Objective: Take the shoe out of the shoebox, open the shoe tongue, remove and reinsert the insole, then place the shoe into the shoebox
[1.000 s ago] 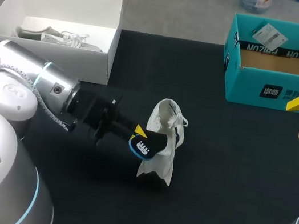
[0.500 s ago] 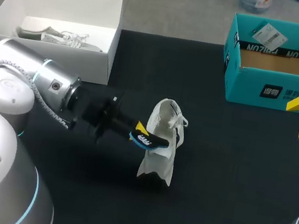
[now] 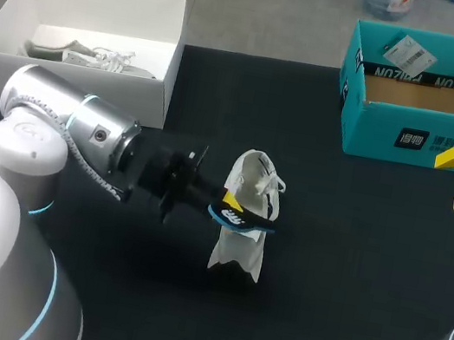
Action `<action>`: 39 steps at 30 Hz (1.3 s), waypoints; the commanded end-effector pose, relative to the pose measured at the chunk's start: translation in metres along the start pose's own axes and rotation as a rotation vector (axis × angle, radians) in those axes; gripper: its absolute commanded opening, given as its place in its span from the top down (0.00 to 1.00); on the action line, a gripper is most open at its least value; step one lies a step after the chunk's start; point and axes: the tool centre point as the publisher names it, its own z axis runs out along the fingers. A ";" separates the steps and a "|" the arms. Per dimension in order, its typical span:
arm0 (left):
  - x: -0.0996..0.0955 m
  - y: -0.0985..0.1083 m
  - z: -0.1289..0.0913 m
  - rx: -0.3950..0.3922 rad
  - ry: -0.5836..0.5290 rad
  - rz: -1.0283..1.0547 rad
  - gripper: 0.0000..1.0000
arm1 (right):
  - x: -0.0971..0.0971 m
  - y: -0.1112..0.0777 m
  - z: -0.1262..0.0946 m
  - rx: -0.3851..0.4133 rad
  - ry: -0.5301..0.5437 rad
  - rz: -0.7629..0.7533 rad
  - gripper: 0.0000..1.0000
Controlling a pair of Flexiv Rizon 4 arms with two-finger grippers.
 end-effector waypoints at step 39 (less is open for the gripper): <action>0.000 0.010 0.016 0.008 -0.008 0.001 1.00 | 0.000 0.000 0.001 0.001 -0.002 0.001 0.00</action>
